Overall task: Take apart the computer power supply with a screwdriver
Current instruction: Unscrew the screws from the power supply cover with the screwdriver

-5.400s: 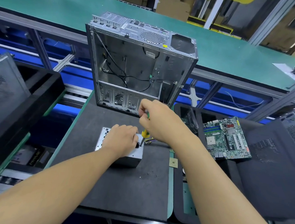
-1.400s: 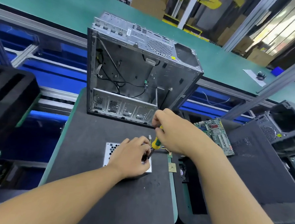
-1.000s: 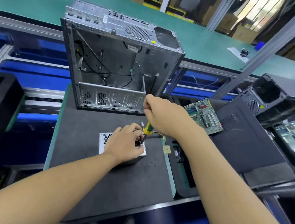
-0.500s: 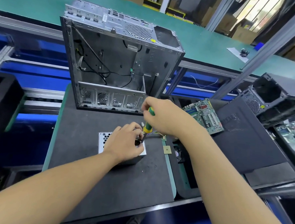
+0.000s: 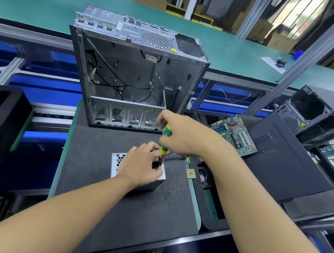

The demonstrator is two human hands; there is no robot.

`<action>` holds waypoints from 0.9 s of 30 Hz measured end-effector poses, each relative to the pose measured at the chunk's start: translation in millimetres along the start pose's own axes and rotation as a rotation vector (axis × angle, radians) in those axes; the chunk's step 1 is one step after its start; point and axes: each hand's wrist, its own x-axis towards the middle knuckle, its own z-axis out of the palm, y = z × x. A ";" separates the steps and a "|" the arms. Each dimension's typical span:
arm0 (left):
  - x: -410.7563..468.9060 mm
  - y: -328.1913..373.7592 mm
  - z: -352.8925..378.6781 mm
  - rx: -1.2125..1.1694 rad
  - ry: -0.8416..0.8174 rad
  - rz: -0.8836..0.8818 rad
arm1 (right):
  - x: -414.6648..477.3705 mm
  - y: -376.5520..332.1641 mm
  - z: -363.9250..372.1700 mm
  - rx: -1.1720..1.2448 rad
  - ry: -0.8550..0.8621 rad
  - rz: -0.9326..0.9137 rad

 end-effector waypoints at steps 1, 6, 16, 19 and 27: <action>0.1 -0.5 0.6 0.009 0.001 -0.001 | -0.3 -0.7 -0.3 -0.015 0.004 -0.001; 2.2 0.0 1.8 0.011 -0.013 -0.005 | -0.5 1.5 7.0 -0.104 0.109 0.103; 1.1 -0.1 4.9 -0.038 0.020 -0.037 | -3.5 2.2 8.4 -0.069 0.082 0.074; 1.0 0.0 4.2 -0.004 -0.004 -0.020 | -5.1 4.5 10.0 -0.197 0.191 0.144; -0.2 1.1 0.8 -0.006 -0.036 -0.019 | -6.2 4.4 7.4 -0.011 0.086 0.075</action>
